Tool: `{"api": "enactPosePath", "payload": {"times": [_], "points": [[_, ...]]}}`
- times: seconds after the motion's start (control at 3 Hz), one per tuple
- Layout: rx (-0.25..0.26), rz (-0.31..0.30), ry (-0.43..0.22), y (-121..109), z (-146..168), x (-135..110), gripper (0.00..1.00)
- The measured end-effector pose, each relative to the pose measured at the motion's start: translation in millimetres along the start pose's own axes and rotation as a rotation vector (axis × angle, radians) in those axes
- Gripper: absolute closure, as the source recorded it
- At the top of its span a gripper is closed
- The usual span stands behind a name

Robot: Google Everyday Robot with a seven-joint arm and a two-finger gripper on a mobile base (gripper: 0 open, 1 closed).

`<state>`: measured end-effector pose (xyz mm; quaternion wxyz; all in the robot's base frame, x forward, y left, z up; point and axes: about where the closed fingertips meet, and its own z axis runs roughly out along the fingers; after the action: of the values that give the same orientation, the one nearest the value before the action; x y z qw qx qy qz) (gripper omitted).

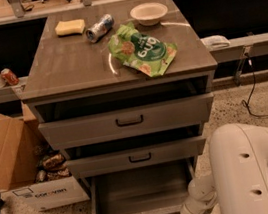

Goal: Close bottom drawer

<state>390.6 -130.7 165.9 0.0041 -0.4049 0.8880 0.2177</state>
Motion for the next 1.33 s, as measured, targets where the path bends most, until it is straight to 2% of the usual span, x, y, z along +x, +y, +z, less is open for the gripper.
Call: {"api": "enactPosePath", "payload": {"times": [0.33, 1.0, 1.33], "points": [[0.0, 0.0, 0.0, 0, 0, 0, 1.0], [0.127, -0.147, -0.037, -29, 5, -13, 1.0], [0.182, -0.201, -0.054, -46, 6, -26, 1.0]]}}
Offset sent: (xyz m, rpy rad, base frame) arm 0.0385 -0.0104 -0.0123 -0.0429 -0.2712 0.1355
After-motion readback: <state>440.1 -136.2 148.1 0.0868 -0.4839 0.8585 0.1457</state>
